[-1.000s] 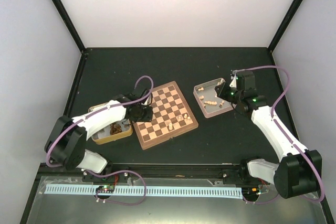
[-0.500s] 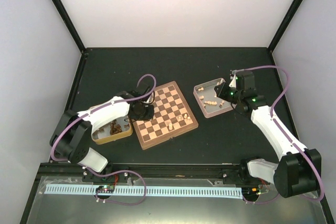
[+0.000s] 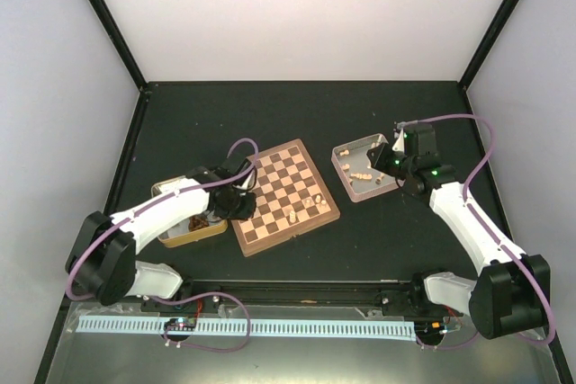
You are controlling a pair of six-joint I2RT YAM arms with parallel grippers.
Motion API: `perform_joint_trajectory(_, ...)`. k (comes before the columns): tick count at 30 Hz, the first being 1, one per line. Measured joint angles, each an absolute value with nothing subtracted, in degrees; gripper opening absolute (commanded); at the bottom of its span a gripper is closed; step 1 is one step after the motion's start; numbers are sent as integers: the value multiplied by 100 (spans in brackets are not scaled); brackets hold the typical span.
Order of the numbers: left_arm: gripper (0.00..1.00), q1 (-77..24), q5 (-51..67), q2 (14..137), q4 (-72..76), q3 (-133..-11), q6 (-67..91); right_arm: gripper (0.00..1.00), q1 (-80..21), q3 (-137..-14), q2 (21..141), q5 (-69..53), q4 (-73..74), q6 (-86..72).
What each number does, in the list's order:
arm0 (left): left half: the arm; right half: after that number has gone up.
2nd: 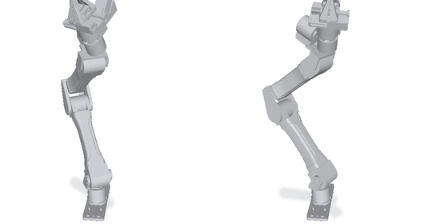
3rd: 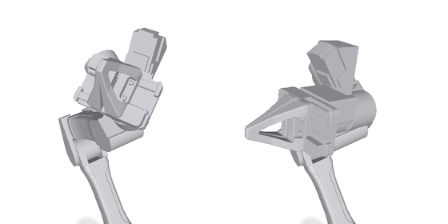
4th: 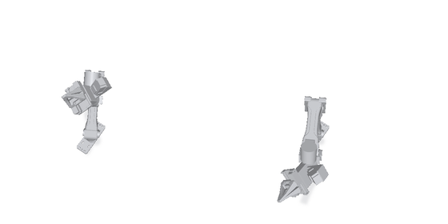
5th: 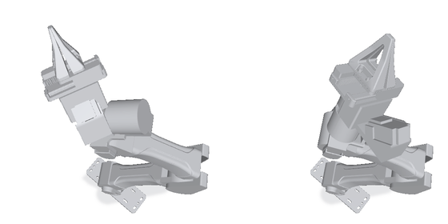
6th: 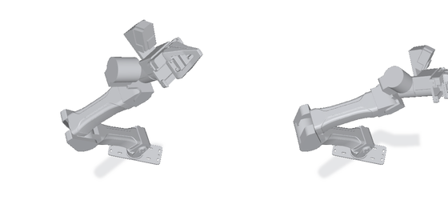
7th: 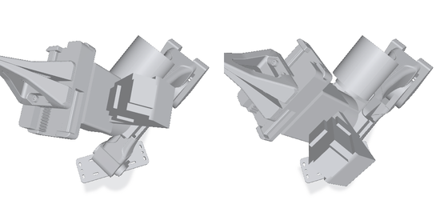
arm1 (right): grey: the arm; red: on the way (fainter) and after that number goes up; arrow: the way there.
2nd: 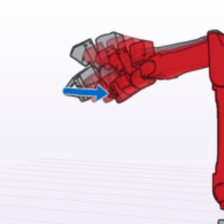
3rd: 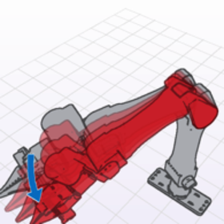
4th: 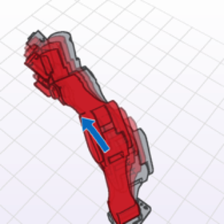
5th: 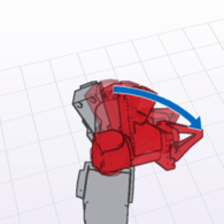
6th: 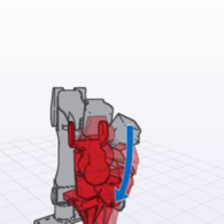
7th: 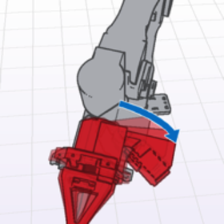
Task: Set up the chess pieces on the board
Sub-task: Pick up the chess piece from the chessboard, then place the chess piece on the chessboard.
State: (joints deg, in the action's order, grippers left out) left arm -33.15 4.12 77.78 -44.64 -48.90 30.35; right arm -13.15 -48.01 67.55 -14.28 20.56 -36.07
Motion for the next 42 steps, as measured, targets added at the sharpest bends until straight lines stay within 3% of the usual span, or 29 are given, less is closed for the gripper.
perform_joint_trajectory(9, 5, -3454, 591, 7575, -4558, -4493, 3138, 11, -1315, -4801, 6792, -1455, 2005, -3607)
perform_joint_trajectory(22, 14, -3468, 556, 7575, -4576, -4493, 3155, 11, -1317, -4801, 6820, -1520, 1970, -3583)
perform_joint_trajectory(35, 50, -3492, 554, 7575, -4687, -4543, 3162, 11, -1315, -4801, 6820, -1656, 1933, -3529)
perform_joint_trajectory(42, 60, -3505, 672, 7422, -4222, -4939, 3135, 11, -1317, -4792, 6932, -2003, 1640, -3828)
